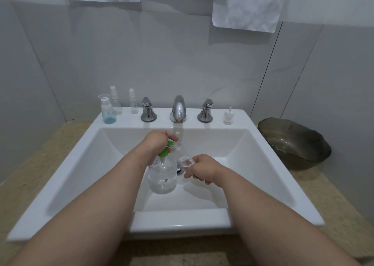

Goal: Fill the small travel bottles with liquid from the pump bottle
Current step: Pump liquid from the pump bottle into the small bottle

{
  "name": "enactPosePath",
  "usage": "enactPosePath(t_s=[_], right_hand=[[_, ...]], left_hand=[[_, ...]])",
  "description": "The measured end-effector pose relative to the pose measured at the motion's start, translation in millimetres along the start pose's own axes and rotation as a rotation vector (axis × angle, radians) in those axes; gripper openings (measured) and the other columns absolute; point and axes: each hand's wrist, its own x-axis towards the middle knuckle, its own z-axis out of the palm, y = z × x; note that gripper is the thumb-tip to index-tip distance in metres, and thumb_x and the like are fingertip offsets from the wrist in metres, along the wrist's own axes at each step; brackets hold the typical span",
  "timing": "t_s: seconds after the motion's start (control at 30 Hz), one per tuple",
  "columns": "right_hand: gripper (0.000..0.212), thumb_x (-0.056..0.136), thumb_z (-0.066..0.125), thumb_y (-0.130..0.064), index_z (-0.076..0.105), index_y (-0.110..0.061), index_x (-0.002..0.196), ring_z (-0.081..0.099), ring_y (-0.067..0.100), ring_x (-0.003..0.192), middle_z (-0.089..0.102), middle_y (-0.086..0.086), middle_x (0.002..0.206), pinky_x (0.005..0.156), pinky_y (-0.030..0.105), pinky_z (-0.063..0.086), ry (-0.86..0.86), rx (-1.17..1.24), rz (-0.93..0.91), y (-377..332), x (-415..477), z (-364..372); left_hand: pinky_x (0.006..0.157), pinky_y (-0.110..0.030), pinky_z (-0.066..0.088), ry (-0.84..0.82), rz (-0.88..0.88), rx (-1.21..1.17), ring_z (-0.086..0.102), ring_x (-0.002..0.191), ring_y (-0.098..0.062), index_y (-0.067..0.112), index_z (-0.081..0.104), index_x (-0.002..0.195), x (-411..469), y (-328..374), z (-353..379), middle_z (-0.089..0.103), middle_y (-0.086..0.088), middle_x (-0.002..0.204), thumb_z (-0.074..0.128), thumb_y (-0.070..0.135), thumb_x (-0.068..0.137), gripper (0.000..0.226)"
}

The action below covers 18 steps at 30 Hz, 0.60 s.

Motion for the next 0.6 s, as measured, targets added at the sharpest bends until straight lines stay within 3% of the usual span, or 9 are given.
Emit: enactPosePath(t_s=[0.13,0.3,0.47,0.6], right_hand=[[0.015,0.077,0.072,-0.014,0.063,-0.017,0.089,0.035,0.018,0.057,0.047,0.002,0.068,0.050,0.025,0.026,0.001,-0.013,0.001,0.7,-0.3,0.7],[0.016,0.077,0.072,-0.013,0.059,-0.017,0.086,0.033,0.018,0.056,0.045,0.002,0.067,0.049,0.025,0.024,0.005,0.002,-0.013,0.1,1.3,-0.5],[0.015,0.076,0.072,-0.014,0.060,-0.018,0.084,0.033,0.018,0.056,0.045,0.002,0.067,0.048,0.024,0.024,0.014,0.016,-0.022,0.9,2.8,-0.4],[0.015,0.075,0.072,-0.014,0.061,-0.019,0.084,0.033,0.018,0.055,0.046,0.001,0.066,0.048,0.024,0.024,0.011,0.020,-0.029,1.7,4.3,-0.4]], left_hand=[[0.045,-0.021,0.042,-0.005,-0.006,-0.021,0.052,0.058,-0.018,0.012,0.072,0.092,0.3,-0.3,1.1,0.059,-0.013,0.090,0.027,-0.007,0.098,0.049],[0.058,-0.030,0.039,0.026,-0.072,-0.169,0.049,0.063,-0.026,0.003,0.071,0.093,0.7,-6.4,-1.2,0.058,-0.011,0.069,0.059,0.006,0.096,0.013],[0.046,-0.021,0.046,0.012,-0.116,-0.404,0.050,0.054,-0.015,0.001,0.065,0.098,0.3,-2.6,0.1,0.059,-0.008,0.074,0.050,0.013,0.100,0.019],[0.045,-0.020,0.045,0.015,-0.119,-0.380,0.050,0.056,-0.018,0.001,0.065,0.104,-0.5,-1.7,1.2,0.058,-0.010,0.074,0.048,0.011,0.099,0.021]])
